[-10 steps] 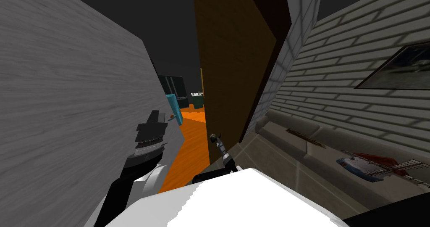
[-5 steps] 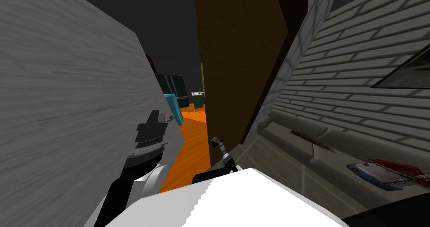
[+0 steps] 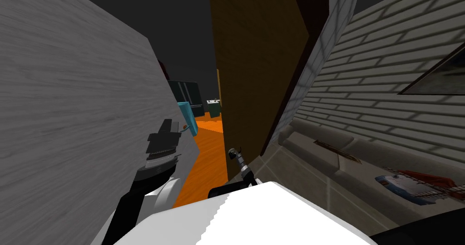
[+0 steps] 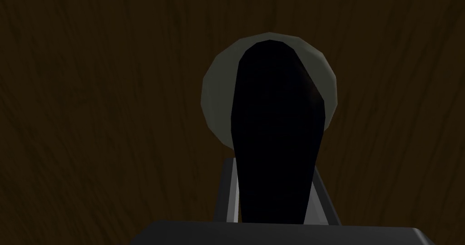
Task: Push the door open
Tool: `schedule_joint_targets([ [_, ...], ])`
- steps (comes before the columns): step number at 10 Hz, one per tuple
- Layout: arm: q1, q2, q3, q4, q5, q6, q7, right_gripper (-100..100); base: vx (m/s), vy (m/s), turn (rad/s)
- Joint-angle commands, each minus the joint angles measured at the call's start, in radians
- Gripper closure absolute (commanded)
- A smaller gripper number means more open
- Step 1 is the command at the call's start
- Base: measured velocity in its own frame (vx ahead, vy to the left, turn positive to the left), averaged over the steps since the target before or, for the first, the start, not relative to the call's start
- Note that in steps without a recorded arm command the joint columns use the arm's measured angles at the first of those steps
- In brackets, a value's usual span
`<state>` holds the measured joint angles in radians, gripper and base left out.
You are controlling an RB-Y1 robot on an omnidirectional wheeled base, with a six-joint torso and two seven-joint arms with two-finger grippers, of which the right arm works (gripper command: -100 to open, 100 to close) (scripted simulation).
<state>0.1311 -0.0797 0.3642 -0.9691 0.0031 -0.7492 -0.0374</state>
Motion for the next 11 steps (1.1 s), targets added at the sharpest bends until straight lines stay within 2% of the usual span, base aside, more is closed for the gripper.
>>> schedule_joint_targets([
  [1,-0.004,-0.002,-0.012,-0.003,-0.004,0.002,0.003,100,0.14,0.077,-0.039],
  [11,-0.039,0.0,-0.124,0.035,-0.041,0.006,0.037,100,0.15,0.104,-0.053],
])
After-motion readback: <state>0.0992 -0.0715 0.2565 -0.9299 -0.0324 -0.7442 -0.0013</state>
